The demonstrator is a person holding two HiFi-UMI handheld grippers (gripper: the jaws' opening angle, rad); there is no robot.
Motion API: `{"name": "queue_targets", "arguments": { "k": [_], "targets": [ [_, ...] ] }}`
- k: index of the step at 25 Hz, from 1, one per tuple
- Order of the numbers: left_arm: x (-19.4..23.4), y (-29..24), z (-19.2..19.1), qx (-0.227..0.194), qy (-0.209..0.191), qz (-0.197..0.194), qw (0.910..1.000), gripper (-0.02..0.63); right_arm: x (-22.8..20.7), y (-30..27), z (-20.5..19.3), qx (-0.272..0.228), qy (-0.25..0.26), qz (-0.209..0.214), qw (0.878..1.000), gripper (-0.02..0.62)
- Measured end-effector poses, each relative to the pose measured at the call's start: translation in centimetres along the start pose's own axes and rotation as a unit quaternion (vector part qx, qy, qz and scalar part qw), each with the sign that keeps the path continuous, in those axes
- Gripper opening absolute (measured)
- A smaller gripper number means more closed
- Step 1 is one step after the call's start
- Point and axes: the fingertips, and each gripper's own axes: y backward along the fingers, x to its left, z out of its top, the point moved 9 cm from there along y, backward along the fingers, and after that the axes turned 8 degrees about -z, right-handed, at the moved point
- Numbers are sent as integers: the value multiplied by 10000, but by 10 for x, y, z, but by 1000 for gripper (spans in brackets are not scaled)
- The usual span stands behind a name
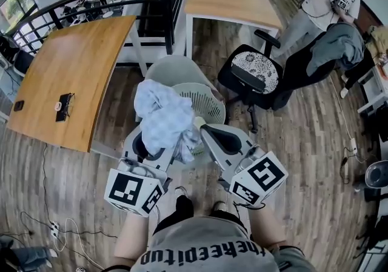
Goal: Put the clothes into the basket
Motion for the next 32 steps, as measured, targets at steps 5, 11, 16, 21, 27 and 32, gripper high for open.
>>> {"name": "queue_targets", "arguments": {
  "k": [5, 11, 16, 21, 27, 32],
  "targets": [
    [15, 3, 1, -14, 16, -243, 9997, 225, 12, -7, 2, -29, 24, -266, 9996, 9],
    [28, 8, 0, -27, 2, -505, 9987, 225, 26, -10, -1, -45, 32, -552, 9985, 9],
    [32, 11, -4, -26, 57, -615, 9981, 225, 33, -9, -6, 6, 34, -685, 9976, 9],
    [32, 10, -7, 9, 100, -679, 9976, 225, 32, -7, -7, 24, 7, -777, 9970, 9],
    [36, 9, -10, 59, 114, -607, 9981, 225, 28, -14, -7, 27, -8, -726, 9974, 9],
    [44, 5, -9, 46, 134, -477, 9988, 225, 22, -25, -6, 61, 3, -611, 9981, 9]
  ]
}}
